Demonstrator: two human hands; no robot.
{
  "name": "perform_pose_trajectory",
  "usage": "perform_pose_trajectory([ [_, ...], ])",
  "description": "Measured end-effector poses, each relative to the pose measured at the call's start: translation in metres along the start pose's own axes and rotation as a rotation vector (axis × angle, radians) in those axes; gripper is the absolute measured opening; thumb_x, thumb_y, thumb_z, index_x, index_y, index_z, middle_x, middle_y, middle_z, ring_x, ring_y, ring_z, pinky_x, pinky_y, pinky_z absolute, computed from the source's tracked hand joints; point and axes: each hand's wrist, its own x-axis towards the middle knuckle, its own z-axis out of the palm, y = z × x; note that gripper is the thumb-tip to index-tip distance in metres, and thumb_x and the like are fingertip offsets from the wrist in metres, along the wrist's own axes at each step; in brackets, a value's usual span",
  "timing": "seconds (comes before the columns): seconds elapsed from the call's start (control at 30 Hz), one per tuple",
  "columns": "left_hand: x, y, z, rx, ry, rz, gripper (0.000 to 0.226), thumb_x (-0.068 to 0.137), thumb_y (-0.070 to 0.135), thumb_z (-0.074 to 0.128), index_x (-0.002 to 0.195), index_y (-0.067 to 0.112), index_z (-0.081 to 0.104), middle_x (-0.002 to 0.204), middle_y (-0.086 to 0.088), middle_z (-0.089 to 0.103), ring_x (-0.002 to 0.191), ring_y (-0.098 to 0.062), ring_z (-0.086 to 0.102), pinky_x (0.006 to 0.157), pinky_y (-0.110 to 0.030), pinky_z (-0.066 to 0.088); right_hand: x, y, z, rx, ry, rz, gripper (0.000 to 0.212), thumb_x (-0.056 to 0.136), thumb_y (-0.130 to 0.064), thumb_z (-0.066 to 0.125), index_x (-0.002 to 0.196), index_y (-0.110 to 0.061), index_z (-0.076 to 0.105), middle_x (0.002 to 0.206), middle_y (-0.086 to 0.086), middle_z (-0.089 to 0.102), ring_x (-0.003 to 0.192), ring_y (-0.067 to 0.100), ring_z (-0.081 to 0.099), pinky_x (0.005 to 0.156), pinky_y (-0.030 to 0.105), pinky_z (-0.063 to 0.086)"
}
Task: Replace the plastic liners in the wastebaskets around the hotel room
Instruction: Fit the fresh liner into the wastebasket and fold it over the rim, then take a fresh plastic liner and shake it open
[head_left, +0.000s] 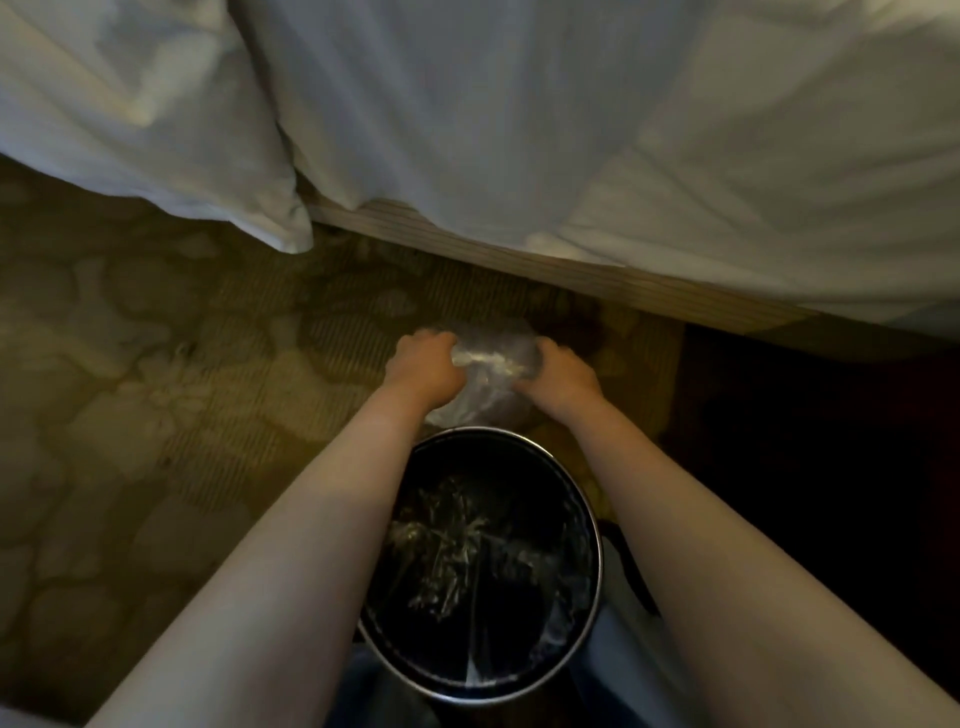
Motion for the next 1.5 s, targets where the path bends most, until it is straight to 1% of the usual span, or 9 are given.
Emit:
perform_pose_trajectory([
  [0.17,0.006,-0.009,0.014,0.031,-0.039,-0.042,0.049,0.092,0.019,0.050,0.141,0.020,0.041,0.143,-0.013,0.042,0.130,-0.032,0.039,0.104,-0.041,0.039,0.009,0.003,0.010,-0.099,-0.029,-0.015,0.055,0.090,-0.034,0.063,0.138,-0.016,0.044,0.134,0.016,0.055,0.121,0.035,0.054,0.094,0.037,0.045],
  [0.3,-0.008,-0.009,-0.007,-0.059,0.029,-0.035,0.024,0.090,0.012,0.048,0.107,0.012,0.066,0.112,-0.014,0.064,0.102,-0.031,0.060,0.079,-0.034,0.046,-0.002,-0.006,-0.005,-0.092,0.054,-0.057,0.046,0.087,-0.030,0.067,0.128,-0.015,0.054,0.125,0.013,0.060,0.114,0.033,0.057,0.088,0.036,0.047],
  [0.43,-0.040,0.003,-0.059,-0.139,0.029,-0.021,0.020,0.087,0.012,0.053,0.070,0.015,0.063,0.086,-0.013,0.066,0.084,-0.033,0.063,0.070,-0.032,0.046,-0.028,-0.034,-0.043,-0.075,0.086,-0.122,0.044,0.087,-0.029,0.068,0.127,-0.015,0.057,0.124,0.010,0.061,0.113,0.030,0.058,0.086,0.034,0.047],
  [0.6,-0.091,0.017,-0.144,-0.168,0.024,-0.072,0.018,0.089,0.018,0.057,0.096,0.018,0.073,0.091,-0.005,0.067,0.082,-0.023,0.064,0.070,-0.032,0.051,-0.079,-0.087,-0.115,-0.089,0.045,-0.203,0.049,0.085,-0.029,0.071,0.131,-0.018,0.056,0.130,0.008,0.058,0.118,0.029,0.054,0.091,0.036,0.046],
  [0.87,-0.210,0.048,-0.307,-0.201,0.116,-0.087,0.038,0.088,0.014,0.054,0.050,0.015,0.048,0.056,-0.005,0.049,0.063,-0.026,0.052,0.059,-0.031,0.040,-0.191,-0.204,-0.260,-0.203,0.044,-0.343,0.047,0.084,-0.036,0.071,0.126,-0.023,0.057,0.125,0.007,0.060,0.116,0.029,0.055,0.088,0.035,0.046],
  [1.07,-0.313,0.058,-0.435,-0.300,0.201,-0.175,0.033,0.087,0.014,0.052,0.055,0.015,0.046,0.055,-0.005,0.043,0.057,-0.022,0.044,0.053,-0.029,0.033,-0.276,-0.303,-0.348,-0.174,0.005,-0.462,0.054,0.074,-0.032,0.081,0.121,-0.022,0.058,0.111,0.002,0.056,0.107,0.021,0.053,0.090,0.034,0.046],
  [1.27,-0.398,0.035,-0.546,-0.328,0.280,-0.188,0.020,0.088,0.015,0.055,0.067,0.014,0.055,0.067,-0.004,0.048,0.064,-0.017,0.047,0.054,-0.025,0.035,-0.353,-0.410,-0.410,-0.277,-0.100,-0.569,0.058,0.072,-0.025,0.085,0.124,-0.021,0.059,0.110,0.001,0.052,0.093,0.016,0.055,0.076,0.024,0.043],
  [1.37,-0.426,0.006,-0.592,-0.318,0.322,-0.172,0.016,0.088,0.016,0.059,0.096,0.007,0.069,0.085,-0.010,0.061,0.090,-0.026,0.060,0.071,-0.027,0.041,-0.379,-0.472,-0.421,-0.270,-0.112,-0.609,0.056,0.073,-0.023,0.085,0.123,-0.017,0.060,0.102,0.003,0.050,0.065,0.011,0.053,0.052,0.017,0.042],
  [1.5,-0.455,-0.055,-0.647,-0.278,0.408,-0.131,0.016,0.086,0.015,0.060,0.072,0.009,0.064,0.072,-0.008,0.058,0.089,-0.024,0.058,0.065,-0.022,0.034,-0.408,-0.560,-0.408,-0.275,-0.053,-0.653,0.057,0.072,-0.025,0.086,0.123,-0.016,0.061,0.101,0.003,0.050,0.066,0.014,0.052,0.055,0.020,0.043],
])
